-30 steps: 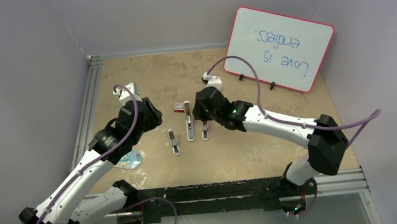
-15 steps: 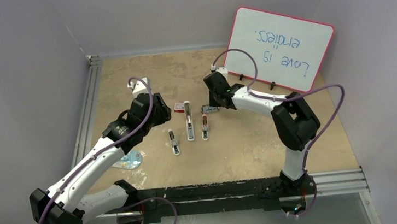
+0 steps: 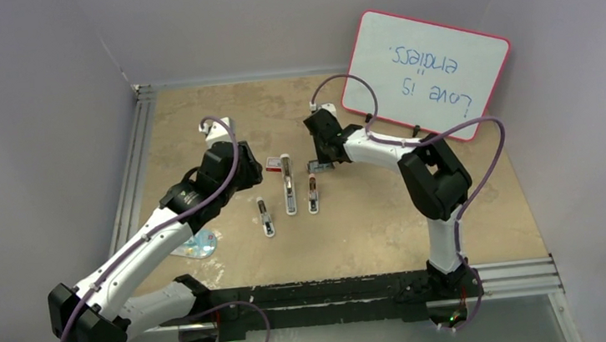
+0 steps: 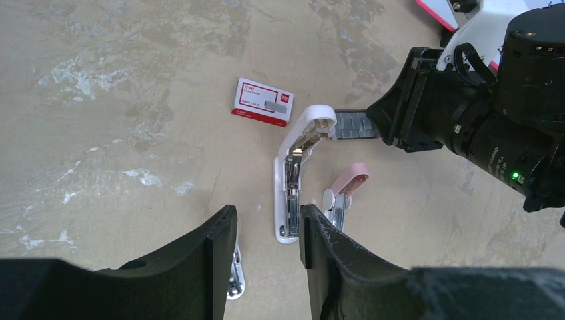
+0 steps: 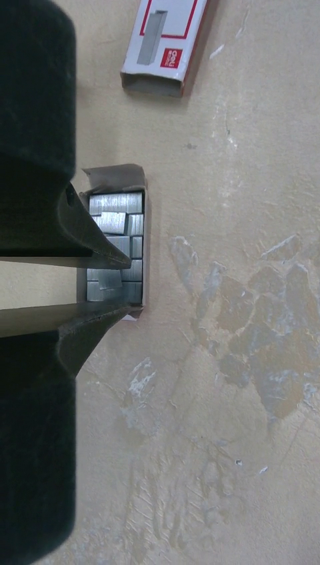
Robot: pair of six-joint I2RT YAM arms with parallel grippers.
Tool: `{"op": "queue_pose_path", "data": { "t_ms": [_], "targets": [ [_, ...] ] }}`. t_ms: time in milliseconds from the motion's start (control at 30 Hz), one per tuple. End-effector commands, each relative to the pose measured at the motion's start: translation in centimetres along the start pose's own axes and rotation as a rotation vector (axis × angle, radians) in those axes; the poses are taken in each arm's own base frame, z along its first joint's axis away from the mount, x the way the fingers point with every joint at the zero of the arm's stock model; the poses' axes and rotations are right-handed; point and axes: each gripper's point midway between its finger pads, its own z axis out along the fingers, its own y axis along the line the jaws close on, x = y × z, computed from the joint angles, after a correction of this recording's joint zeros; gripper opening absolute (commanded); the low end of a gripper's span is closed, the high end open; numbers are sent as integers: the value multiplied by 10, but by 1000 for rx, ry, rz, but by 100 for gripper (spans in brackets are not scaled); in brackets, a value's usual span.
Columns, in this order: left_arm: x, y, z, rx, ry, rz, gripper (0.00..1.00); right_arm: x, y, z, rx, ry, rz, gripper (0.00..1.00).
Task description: Load the staples into the stapler
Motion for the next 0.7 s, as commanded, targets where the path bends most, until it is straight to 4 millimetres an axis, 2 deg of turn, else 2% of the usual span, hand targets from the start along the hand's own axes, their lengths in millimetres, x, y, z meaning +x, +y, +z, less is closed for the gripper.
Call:
{"op": "queue_pose_path", "data": {
  "t_ms": [0, 333, 667],
  "targets": [
    [-6, -3, 4, 16, -23, 10, 39, -7, -1, -2, -9, -2, -27, 27],
    [-4, -3, 6, 15, -17, 13, 39, 4, 3, 1, -54, 38, -49, 31],
    [-3, 1, 6, -2, -23, 15, 38, 12, -3, 6, -34, 56, -52, 28]
  ]
}}
